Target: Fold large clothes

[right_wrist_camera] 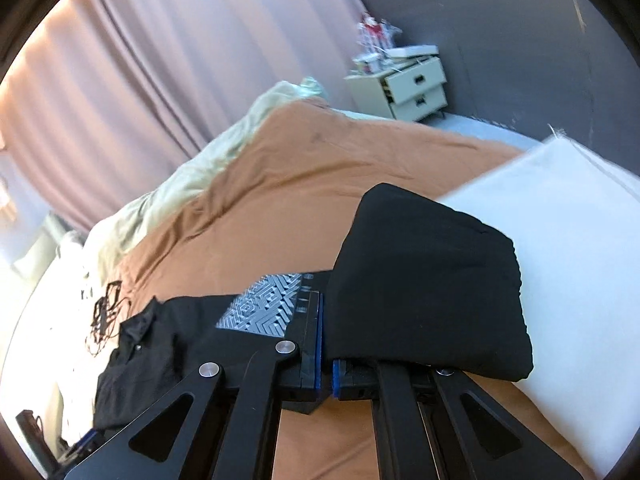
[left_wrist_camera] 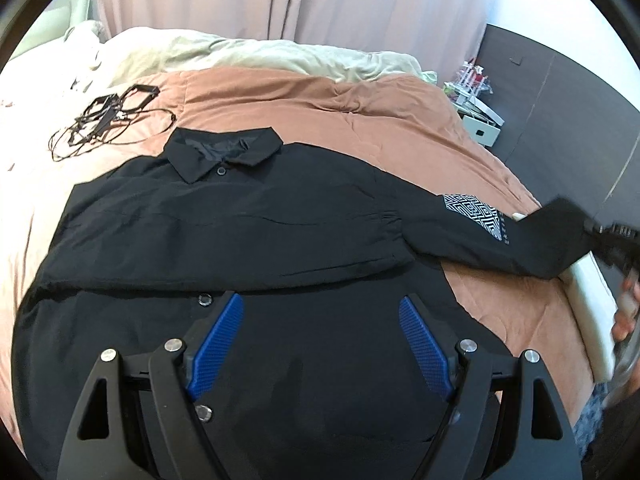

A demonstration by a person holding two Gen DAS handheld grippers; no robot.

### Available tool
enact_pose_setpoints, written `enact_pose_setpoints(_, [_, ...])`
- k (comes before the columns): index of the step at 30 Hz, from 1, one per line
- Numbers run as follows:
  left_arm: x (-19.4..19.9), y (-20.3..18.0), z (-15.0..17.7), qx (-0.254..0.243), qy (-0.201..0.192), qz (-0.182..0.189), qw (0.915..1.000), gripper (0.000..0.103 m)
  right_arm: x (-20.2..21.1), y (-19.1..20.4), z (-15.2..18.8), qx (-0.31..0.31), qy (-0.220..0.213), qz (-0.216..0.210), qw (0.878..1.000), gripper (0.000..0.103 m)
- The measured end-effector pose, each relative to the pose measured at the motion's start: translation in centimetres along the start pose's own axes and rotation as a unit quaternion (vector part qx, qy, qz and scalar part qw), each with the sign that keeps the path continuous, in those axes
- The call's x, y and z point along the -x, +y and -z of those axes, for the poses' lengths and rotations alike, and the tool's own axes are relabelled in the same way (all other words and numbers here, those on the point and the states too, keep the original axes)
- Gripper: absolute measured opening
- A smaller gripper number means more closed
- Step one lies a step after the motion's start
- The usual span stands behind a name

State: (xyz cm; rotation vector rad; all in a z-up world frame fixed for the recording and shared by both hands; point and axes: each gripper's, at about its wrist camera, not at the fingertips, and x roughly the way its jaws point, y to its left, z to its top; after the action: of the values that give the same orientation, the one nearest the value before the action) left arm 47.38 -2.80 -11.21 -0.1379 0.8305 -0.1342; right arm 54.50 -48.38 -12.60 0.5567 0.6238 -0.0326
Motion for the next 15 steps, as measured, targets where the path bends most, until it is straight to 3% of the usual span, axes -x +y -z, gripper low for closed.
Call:
enact_pose_setpoints(3, [-0.1,0.3,-0.2,-0.012,0.003,-0.004,0.9999,0.082,0.8,2.6,-1.2,0.028,0.008,-0.013,1.000,0.004])
enact_pose_setpoints(8, [1.6,2.0,-0.2,0.028,-0.009,0.013,0.9995,0.082,3.3,6.5,-2.7,0.068,-0.005,-0.025,0.997,0.004])
enact_pose_setpoints(15, [6.3,6.3,0.6,0.040,-0.029,-0.011,0.9987,0.082,3.6,13.5,-1.8,0.107,0.001,-0.055,0.993,0.004])
